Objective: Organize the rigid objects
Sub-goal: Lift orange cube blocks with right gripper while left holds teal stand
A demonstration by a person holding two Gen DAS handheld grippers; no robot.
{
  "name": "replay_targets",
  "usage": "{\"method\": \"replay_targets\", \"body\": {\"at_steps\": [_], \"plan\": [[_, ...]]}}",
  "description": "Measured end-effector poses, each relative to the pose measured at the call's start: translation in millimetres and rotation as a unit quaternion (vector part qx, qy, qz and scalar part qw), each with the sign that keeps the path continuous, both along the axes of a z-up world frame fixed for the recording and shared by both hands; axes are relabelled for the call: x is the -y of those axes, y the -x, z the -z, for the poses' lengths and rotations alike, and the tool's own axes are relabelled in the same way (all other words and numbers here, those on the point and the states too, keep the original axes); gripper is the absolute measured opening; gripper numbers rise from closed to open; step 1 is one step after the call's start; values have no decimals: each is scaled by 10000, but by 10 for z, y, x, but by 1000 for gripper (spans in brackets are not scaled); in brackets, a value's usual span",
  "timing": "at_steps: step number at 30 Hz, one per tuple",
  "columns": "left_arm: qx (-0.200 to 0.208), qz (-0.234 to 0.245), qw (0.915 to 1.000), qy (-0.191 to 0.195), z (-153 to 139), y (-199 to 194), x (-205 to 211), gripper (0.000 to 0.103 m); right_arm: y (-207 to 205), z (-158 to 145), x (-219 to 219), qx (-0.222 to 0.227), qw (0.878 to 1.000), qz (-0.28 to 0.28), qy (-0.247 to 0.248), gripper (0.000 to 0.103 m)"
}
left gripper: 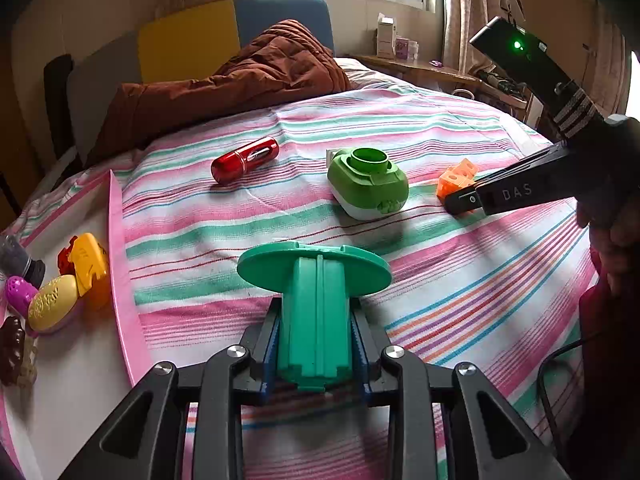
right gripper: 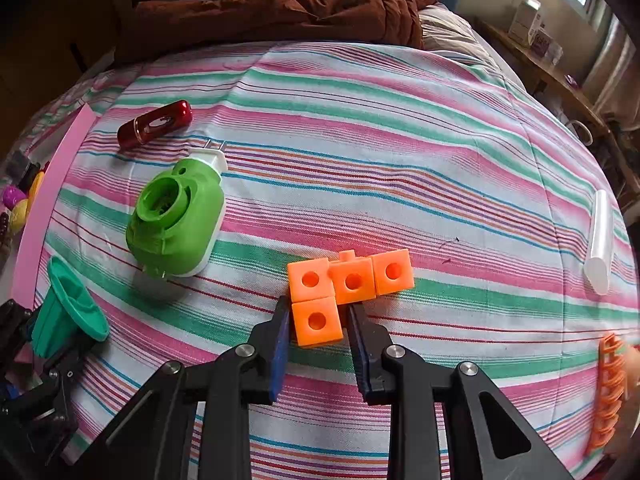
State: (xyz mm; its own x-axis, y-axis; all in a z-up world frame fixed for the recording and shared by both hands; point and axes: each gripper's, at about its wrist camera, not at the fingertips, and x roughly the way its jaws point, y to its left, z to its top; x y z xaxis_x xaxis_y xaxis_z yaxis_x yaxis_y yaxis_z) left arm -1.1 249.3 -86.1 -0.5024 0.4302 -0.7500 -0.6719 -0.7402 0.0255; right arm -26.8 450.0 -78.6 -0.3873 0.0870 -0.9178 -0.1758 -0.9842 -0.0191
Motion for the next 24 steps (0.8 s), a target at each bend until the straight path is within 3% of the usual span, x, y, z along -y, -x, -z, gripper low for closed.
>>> {"method": "replay_targets", "body": {"at_steps": [14, 24], "plan": [[494, 11, 9988, -32, -102, -75, 81, 29, -20, 18, 84, -73, 9995, -178, -270, 28], [429, 54, 9990, -100, -248, -181, 144, 29, -10, 11, 115, -55, 9987, -264, -435, 28]]}}
